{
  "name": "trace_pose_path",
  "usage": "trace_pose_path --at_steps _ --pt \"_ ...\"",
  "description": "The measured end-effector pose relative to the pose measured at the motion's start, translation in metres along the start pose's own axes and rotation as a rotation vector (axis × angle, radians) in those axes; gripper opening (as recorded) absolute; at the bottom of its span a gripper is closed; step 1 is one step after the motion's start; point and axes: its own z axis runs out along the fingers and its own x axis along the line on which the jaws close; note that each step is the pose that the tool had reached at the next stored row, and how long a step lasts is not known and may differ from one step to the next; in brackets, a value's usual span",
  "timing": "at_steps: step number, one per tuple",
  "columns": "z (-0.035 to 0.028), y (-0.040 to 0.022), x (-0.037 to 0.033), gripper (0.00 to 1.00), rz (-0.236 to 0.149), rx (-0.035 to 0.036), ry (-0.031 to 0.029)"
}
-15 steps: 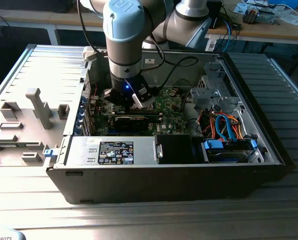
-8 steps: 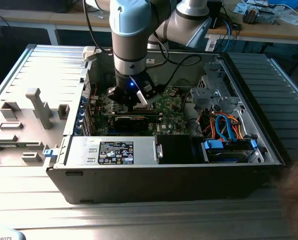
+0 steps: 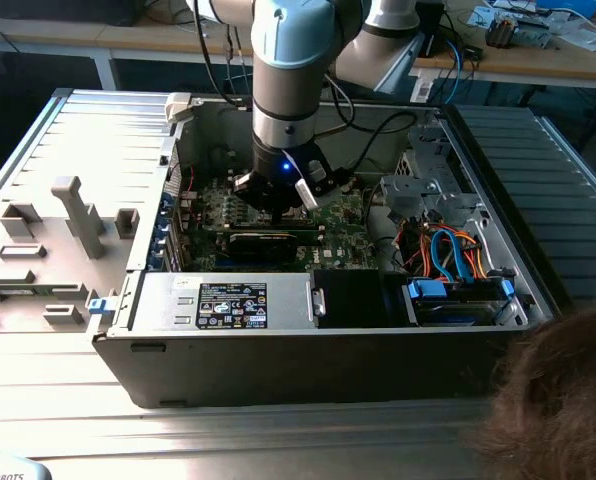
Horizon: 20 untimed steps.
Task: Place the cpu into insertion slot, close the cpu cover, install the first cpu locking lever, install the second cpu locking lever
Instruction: 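Install the second cpu locking lever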
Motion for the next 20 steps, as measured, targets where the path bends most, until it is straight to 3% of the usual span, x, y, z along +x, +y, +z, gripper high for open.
trace_pose_path --at_steps 3,20 --pt "-0.0001 -0.0002 -0.0016 0.11 0.000 0.0007 0.0023" --pt "-0.0001 -0.0006 -0.0050 0.11 0.000 0.0019 0.0027"
